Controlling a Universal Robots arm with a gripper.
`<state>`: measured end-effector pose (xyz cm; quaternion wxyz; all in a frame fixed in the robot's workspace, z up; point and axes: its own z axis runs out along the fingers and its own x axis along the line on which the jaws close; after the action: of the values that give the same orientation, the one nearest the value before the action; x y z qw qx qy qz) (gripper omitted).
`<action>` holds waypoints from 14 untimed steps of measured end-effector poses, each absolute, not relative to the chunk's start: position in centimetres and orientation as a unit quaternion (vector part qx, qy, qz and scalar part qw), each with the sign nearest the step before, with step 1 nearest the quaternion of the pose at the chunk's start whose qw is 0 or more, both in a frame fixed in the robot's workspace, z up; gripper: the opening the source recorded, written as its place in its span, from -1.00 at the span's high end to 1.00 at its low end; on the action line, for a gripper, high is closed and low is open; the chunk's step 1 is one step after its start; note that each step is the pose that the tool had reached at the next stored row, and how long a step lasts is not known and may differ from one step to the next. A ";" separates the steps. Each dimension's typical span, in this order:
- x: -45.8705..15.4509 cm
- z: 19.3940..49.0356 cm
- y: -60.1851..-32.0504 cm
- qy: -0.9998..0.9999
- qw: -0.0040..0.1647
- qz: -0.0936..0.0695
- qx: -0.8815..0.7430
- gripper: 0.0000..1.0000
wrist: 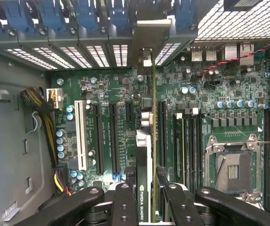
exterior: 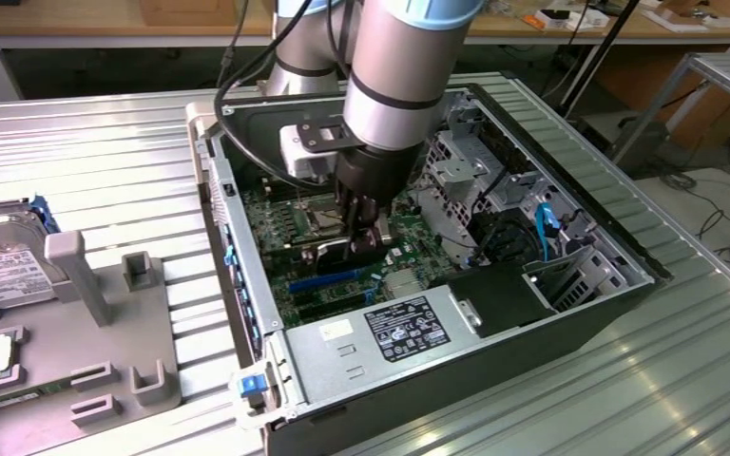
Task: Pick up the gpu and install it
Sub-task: 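Insert the gpu into the slot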
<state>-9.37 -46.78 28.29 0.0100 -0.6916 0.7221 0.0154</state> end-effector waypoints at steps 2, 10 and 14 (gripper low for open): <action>-9.4 28.1 -46.8 0.722 0.010 0.015 -0.692 0.46; -9.3 27.3 -46.8 0.722 0.001 0.019 -0.691 0.46; -9.3 27.2 -46.8 0.722 0.002 0.019 -0.691 0.46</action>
<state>-9.33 -46.78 27.19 0.0020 -0.6912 0.7224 0.0195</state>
